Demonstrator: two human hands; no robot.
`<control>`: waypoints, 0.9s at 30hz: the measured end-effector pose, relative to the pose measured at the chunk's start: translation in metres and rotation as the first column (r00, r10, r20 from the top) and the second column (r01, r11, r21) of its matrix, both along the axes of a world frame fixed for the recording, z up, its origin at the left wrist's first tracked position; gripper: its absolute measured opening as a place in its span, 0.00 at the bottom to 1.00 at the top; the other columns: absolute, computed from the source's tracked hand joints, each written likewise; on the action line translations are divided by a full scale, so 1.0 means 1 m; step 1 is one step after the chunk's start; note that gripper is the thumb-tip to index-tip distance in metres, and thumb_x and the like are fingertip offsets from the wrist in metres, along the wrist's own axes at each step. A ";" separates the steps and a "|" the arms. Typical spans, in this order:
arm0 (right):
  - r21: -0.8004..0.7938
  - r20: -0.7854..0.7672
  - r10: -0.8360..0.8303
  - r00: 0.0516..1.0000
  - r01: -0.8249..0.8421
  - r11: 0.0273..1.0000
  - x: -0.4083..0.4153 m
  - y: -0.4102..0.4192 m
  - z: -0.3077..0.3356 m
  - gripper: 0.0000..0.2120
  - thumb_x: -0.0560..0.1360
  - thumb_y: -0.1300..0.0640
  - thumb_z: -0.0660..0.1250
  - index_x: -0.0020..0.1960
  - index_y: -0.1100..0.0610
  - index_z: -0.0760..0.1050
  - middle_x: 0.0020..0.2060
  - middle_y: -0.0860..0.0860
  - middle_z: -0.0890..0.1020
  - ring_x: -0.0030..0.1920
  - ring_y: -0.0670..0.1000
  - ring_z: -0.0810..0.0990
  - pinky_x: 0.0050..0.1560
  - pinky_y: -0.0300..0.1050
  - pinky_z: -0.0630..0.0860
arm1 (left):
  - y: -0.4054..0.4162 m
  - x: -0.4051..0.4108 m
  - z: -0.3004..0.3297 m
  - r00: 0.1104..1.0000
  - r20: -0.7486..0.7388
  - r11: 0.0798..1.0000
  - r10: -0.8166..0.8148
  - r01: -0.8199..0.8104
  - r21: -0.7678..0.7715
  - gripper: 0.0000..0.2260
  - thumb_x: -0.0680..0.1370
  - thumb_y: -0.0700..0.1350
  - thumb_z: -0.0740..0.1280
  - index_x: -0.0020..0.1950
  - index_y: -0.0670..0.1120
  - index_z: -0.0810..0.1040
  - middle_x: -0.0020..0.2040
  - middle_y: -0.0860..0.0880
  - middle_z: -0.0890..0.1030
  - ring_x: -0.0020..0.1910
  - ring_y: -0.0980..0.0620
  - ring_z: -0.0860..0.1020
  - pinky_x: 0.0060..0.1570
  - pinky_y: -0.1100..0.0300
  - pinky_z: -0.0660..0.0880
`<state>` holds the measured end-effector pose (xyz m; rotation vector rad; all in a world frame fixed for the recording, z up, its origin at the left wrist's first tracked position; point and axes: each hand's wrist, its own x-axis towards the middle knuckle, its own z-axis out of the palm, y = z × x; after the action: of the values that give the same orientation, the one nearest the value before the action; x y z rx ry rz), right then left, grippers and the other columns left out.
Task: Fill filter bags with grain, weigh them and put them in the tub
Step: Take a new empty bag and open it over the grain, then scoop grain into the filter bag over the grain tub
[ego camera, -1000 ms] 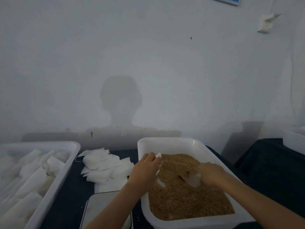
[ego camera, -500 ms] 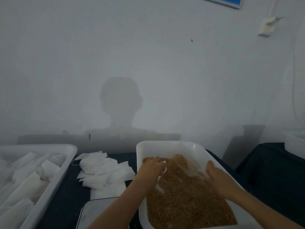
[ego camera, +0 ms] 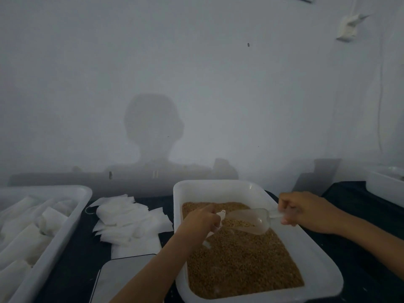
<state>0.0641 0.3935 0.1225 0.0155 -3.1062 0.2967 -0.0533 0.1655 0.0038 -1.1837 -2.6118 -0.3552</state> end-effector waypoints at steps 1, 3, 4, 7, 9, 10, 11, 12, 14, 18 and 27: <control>0.030 0.000 0.003 1.000 -0.003 1.000 -0.002 -0.002 0.003 0.07 0.72 0.52 0.71 0.42 0.50 0.73 0.36 0.46 0.81 0.39 0.44 0.80 0.46 0.45 0.75 | 0.000 0.000 0.000 1.000 -0.002 1.000 -0.014 0.014 0.002 0.10 0.75 0.38 0.69 0.56 0.41 0.80 0.55 0.45 0.75 0.53 0.49 0.77 0.55 0.56 0.76; 0.085 0.009 0.009 1.000 -0.010 0.996 -0.006 -0.005 0.008 0.06 0.72 0.51 0.71 0.43 0.51 0.74 0.37 0.46 0.81 0.40 0.44 0.80 0.45 0.43 0.75 | 0.000 0.002 0.000 0.999 -0.006 0.999 -0.036 0.036 0.006 0.10 0.74 0.39 0.69 0.56 0.41 0.80 0.55 0.45 0.75 0.52 0.49 0.76 0.55 0.56 0.75; 0.116 0.014 0.015 1.000 -0.017 0.993 -0.008 -0.006 0.011 0.06 0.72 0.51 0.71 0.44 0.51 0.74 0.38 0.46 0.81 0.41 0.44 0.80 0.46 0.43 0.74 | 0.000 0.002 0.001 0.999 -0.006 0.999 -0.041 0.041 0.010 0.10 0.75 0.39 0.68 0.56 0.41 0.80 0.55 0.45 0.75 0.52 0.49 0.76 0.55 0.56 0.75; 0.184 0.010 0.037 0.999 -0.038 0.982 -0.013 -0.011 0.021 0.07 0.72 0.51 0.71 0.43 0.49 0.73 0.37 0.43 0.77 0.40 0.45 0.77 0.44 0.42 0.72 | 0.001 0.004 0.002 0.999 0.002 0.999 -0.040 0.040 0.023 0.10 0.76 0.38 0.66 0.57 0.42 0.80 0.56 0.45 0.75 0.53 0.48 0.75 0.55 0.55 0.74; 0.209 0.007 0.049 0.999 -0.049 0.977 -0.016 -0.014 0.026 0.08 0.72 0.52 0.71 0.42 0.49 0.72 0.35 0.42 0.75 0.37 0.43 0.74 0.42 0.42 0.71 | 0.000 0.004 0.003 0.999 0.002 0.998 -0.042 0.042 0.037 0.11 0.76 0.38 0.66 0.58 0.42 0.80 0.56 0.45 0.75 0.54 0.49 0.75 0.55 0.56 0.74; 0.231 0.003 0.058 0.998 -0.058 0.971 -0.018 -0.015 0.028 0.08 0.72 0.51 0.71 0.42 0.49 0.72 0.34 0.41 0.74 0.36 0.42 0.73 0.40 0.42 0.70 | -0.001 0.005 0.003 0.999 0.003 0.998 -0.042 0.042 0.049 0.11 0.76 0.38 0.66 0.58 0.43 0.80 0.56 0.45 0.75 0.54 0.49 0.75 0.55 0.57 0.74; 0.256 -0.005 0.071 0.997 -0.067 0.964 -0.020 -0.017 0.029 0.08 0.72 0.51 0.71 0.43 0.49 0.71 0.34 0.41 0.73 0.36 0.42 0.72 0.39 0.41 0.68 | -0.001 0.005 0.003 0.999 0.004 0.997 -0.043 0.043 0.063 0.11 0.76 0.38 0.66 0.58 0.43 0.80 0.55 0.46 0.75 0.54 0.49 0.75 0.55 0.58 0.74; 0.283 -0.015 0.085 0.996 -0.077 0.956 -0.022 -0.018 0.030 0.08 0.72 0.50 0.71 0.43 0.49 0.71 0.35 0.41 0.72 0.37 0.42 0.72 0.37 0.39 0.66 | -0.002 0.006 0.003 0.999 0.004 0.996 -0.045 0.045 0.079 0.10 0.76 0.38 0.66 0.57 0.43 0.80 0.55 0.46 0.76 0.53 0.49 0.75 0.54 0.59 0.74; 0.330 -0.028 0.105 0.994 -0.090 0.940 -0.025 -0.022 0.032 0.09 0.72 0.49 0.71 0.44 0.48 0.71 0.36 0.40 0.71 0.39 0.44 0.72 0.35 0.36 0.64 | -0.003 0.006 0.003 0.999 0.006 0.993 -0.046 0.045 0.113 0.09 0.77 0.39 0.65 0.55 0.43 0.80 0.54 0.46 0.76 0.52 0.50 0.76 0.50 0.65 0.71; 0.414 -0.039 0.125 0.991 -0.098 0.905 -0.031 -0.030 0.034 0.09 0.72 0.48 0.70 0.47 0.48 0.71 0.36 0.41 0.68 0.37 0.43 0.70 0.33 0.35 0.61 | -0.002 0.005 0.002 0.999 0.011 0.988 -0.050 0.048 0.147 0.07 0.77 0.38 0.65 0.53 0.42 0.80 0.54 0.45 0.76 0.52 0.49 0.76 0.46 0.67 0.67; 0.652 -0.155 0.287 0.945 -0.120 0.749 -0.036 -0.043 0.036 0.07 0.75 0.52 0.65 0.51 0.51 0.71 0.37 0.44 0.73 0.36 0.46 0.72 0.29 0.36 0.55 | -0.003 0.000 0.000 0.994 0.098 0.979 -0.049 0.029 0.203 0.04 0.76 0.34 0.66 0.49 0.38 0.79 0.53 0.43 0.76 0.50 0.49 0.75 0.47 0.70 0.68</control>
<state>0.0276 0.3501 0.1584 0.3777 -2.7824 -0.7211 -0.0535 0.1621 0.0033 -1.1772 -2.5661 -0.6876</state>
